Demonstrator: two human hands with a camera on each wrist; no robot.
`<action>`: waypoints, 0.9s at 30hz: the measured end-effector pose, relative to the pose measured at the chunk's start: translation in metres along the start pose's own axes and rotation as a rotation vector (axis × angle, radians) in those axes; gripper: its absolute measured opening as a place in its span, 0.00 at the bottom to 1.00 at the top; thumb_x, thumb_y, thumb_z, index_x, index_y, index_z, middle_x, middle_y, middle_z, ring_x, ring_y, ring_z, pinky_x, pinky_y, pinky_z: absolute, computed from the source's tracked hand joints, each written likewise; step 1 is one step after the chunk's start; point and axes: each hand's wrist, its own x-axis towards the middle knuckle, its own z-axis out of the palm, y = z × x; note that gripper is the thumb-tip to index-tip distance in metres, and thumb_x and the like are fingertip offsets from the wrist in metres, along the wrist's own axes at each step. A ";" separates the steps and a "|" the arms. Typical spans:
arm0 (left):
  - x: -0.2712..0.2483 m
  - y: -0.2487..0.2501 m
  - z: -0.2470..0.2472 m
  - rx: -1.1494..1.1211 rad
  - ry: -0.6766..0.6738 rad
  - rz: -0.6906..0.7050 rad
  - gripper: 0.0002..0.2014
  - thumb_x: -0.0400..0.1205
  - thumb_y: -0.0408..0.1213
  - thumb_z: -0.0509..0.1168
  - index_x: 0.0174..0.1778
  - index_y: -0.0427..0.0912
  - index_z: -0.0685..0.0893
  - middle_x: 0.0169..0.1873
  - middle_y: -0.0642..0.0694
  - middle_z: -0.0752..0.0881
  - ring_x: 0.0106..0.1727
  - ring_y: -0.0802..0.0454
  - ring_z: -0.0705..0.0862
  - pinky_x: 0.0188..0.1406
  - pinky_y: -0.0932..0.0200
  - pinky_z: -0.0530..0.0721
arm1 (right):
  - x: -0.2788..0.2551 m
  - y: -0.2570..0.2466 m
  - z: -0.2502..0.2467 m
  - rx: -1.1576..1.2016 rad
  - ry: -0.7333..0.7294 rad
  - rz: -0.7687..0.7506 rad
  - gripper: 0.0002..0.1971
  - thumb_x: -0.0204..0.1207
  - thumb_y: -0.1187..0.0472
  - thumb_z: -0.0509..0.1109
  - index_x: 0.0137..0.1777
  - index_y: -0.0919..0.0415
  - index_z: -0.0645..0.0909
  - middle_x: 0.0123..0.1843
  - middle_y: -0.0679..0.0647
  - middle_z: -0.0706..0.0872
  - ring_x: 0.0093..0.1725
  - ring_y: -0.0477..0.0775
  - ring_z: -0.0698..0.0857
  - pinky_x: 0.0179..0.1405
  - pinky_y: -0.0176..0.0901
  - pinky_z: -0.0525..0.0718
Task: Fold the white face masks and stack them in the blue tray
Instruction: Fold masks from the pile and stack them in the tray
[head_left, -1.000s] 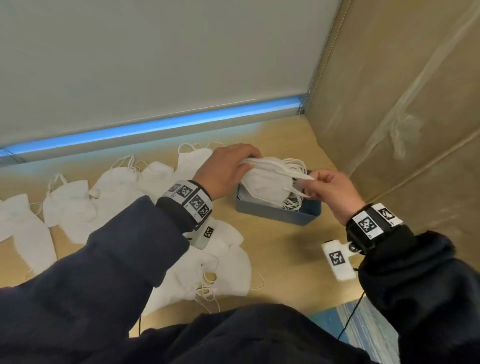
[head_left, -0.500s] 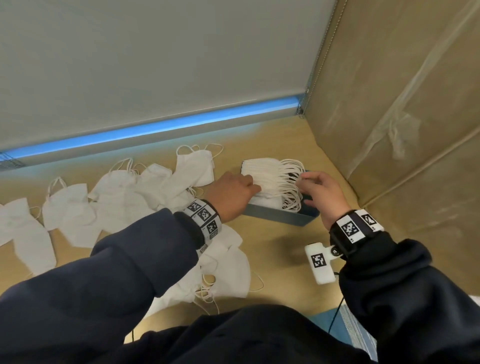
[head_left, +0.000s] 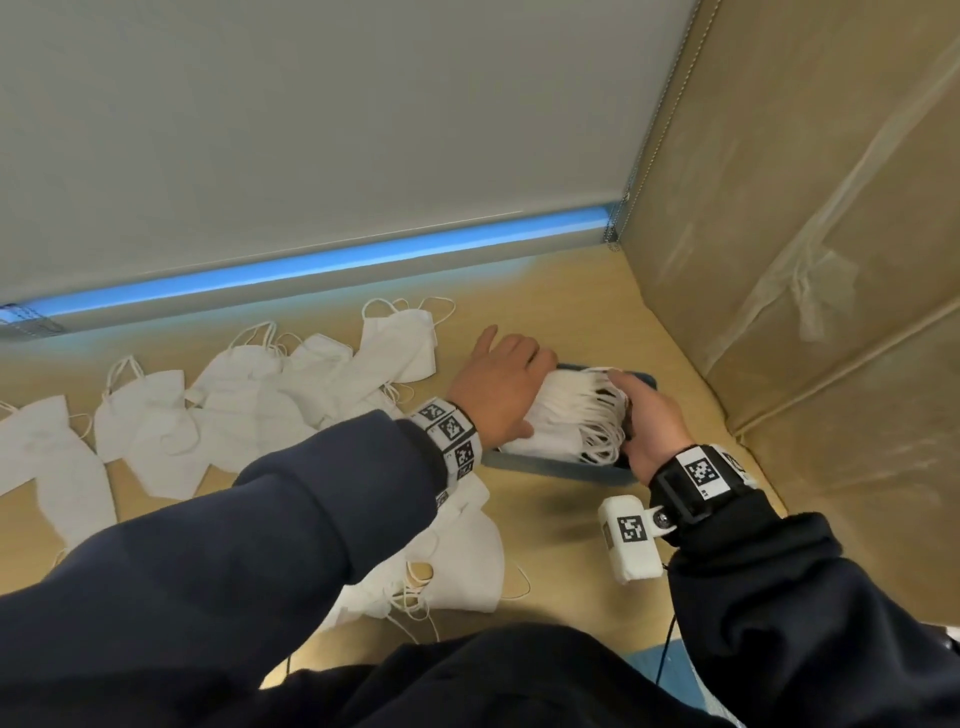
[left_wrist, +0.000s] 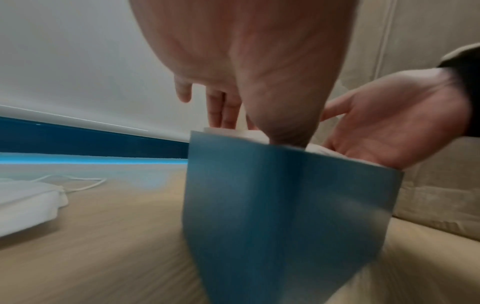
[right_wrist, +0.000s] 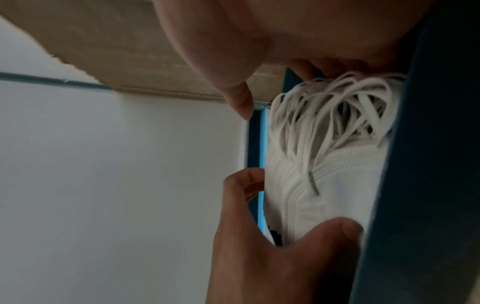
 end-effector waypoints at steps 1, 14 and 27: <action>-0.003 0.000 0.003 -0.030 0.007 0.032 0.44 0.64 0.55 0.84 0.72 0.46 0.72 0.68 0.44 0.78 0.71 0.43 0.76 0.79 0.38 0.67 | 0.003 0.004 -0.004 0.025 -0.009 0.038 0.17 0.75 0.54 0.79 0.58 0.64 0.86 0.51 0.62 0.94 0.48 0.61 0.93 0.53 0.56 0.90; -0.014 0.013 0.006 -0.022 -0.118 0.137 0.43 0.78 0.54 0.73 0.85 0.42 0.62 0.65 0.41 0.83 0.62 0.40 0.82 0.61 0.44 0.75 | 0.022 0.016 -0.013 0.108 -0.167 0.192 0.52 0.54 0.39 0.88 0.76 0.66 0.78 0.70 0.68 0.86 0.67 0.73 0.87 0.73 0.70 0.79; -0.022 0.015 0.021 -0.100 -0.044 0.022 0.51 0.81 0.54 0.66 0.90 0.37 0.43 0.90 0.38 0.47 0.91 0.41 0.46 0.90 0.41 0.46 | 0.017 0.008 0.000 0.137 -0.154 0.176 0.37 0.72 0.44 0.80 0.76 0.66 0.78 0.68 0.65 0.88 0.66 0.69 0.88 0.72 0.65 0.81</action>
